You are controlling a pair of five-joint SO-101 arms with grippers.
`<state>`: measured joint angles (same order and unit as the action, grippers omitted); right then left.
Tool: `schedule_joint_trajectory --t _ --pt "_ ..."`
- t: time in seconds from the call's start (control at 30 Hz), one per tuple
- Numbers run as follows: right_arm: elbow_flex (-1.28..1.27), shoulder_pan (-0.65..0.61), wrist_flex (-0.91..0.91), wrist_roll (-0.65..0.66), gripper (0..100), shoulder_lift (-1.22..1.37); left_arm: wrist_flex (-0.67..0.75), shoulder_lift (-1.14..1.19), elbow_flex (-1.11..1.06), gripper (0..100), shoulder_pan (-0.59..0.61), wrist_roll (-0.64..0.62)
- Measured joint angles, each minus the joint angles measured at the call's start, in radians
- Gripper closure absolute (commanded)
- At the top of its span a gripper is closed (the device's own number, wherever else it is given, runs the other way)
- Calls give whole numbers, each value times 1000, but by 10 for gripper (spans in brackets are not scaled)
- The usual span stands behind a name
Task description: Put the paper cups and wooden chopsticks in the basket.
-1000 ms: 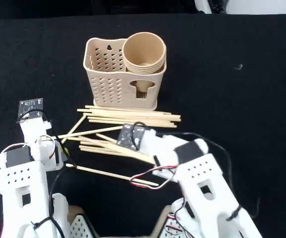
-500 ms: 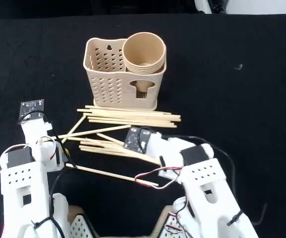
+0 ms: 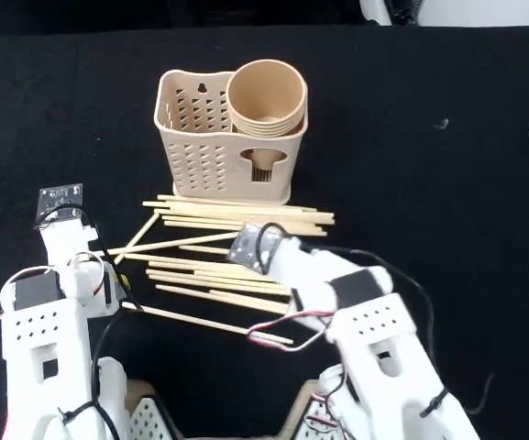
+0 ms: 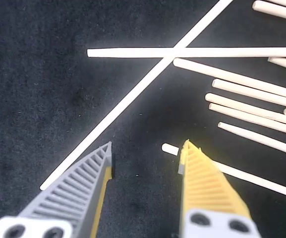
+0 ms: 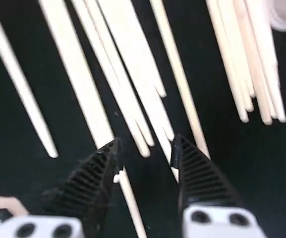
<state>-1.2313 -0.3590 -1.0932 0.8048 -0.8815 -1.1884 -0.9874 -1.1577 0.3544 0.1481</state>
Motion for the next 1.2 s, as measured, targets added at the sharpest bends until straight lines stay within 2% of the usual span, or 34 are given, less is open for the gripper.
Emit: schedule_joint_trajectory --t 0.17,0.27,0.73,0.9,1.1,1.2 --pt "-49 -176 0 -74 765 0 0 0 0 780 0 0" --pt "-57 -221 0 -110 777 0 0 0 0 780 0 0" --pt "-57 -226 58 -103 825 11 0 0 0 780 0 0" --pt "-46 -226 124 -103 830 221 0 0 0 780 0 0" --pt "52 -222 150 -97 988 404 0 0 0 780 0 0" --pt "78 -222 155 -97 988 443 0 0 0 780 0 0"
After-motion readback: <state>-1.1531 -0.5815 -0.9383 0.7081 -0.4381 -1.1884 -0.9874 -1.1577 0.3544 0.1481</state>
